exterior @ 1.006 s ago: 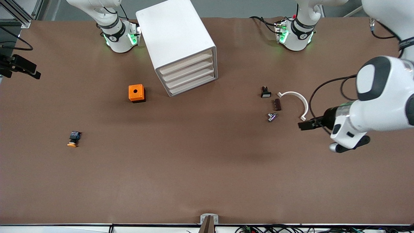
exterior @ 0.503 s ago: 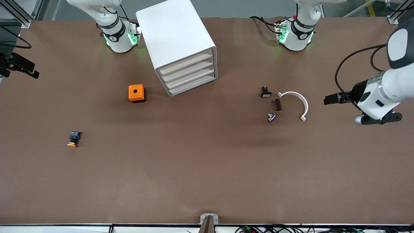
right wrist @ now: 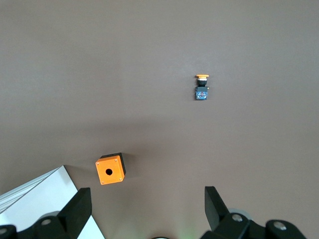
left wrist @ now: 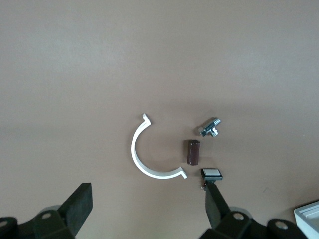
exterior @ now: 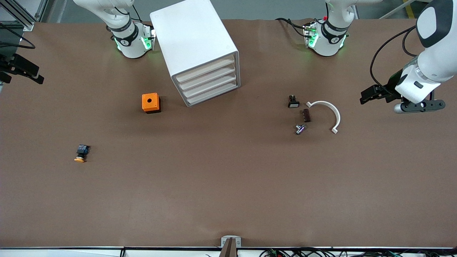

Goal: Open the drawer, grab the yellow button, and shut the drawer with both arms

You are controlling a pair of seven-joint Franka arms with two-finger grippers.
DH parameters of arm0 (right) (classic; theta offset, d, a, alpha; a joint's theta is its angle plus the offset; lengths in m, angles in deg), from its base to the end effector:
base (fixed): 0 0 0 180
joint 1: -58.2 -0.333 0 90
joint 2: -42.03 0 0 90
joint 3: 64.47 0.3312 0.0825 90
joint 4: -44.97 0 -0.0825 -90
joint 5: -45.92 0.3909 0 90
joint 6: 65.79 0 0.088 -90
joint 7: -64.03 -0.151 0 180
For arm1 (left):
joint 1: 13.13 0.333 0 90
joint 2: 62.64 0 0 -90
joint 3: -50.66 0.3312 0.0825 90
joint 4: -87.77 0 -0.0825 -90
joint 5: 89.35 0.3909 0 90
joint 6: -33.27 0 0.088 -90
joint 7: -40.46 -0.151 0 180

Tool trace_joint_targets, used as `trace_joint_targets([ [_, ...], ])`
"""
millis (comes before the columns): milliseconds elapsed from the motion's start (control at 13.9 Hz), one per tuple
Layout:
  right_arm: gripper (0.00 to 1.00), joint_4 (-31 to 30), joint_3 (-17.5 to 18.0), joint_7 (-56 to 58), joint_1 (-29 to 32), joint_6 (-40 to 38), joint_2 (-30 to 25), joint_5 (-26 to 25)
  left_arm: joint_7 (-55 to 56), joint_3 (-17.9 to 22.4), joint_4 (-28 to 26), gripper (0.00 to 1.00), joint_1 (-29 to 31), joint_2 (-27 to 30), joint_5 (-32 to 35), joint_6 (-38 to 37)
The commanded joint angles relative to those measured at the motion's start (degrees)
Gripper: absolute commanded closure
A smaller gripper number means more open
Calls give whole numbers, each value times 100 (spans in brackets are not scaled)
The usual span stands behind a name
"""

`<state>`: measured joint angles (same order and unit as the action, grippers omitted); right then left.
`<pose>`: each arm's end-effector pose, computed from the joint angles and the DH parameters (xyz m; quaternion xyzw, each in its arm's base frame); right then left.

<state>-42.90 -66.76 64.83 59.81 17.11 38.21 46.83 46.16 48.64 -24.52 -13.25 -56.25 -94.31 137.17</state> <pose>0.5244 -0.0340 0.6388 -0.9996 0.0261 0.0097 0.0096 0.5257 -0.0310 0.4900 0.9982 0.0423 -0.0201 0.0386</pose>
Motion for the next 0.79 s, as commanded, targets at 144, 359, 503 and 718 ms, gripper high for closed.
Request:
trace_joint_targets([
  [144, 0, -203, -53, -54, -11, -11, -198, 23, -51, -45, 830, 0, 30, 55, 478, -676],
  [359, 0, -344, -53, -45, -20, 15, -312, 23, 19, -27, 1226, 0, 39, 29, 470, -783],
  [503, 0, -467, -61, -45, -11, 76, -391, 14, 19, -36, 1367, 0, 30, 29, 470, -836],
  [718, 0, -940, -61, -36, -11, 410, -715, 14, 19, -54, 1692, 0, 21, -24, 426, -1143],
])
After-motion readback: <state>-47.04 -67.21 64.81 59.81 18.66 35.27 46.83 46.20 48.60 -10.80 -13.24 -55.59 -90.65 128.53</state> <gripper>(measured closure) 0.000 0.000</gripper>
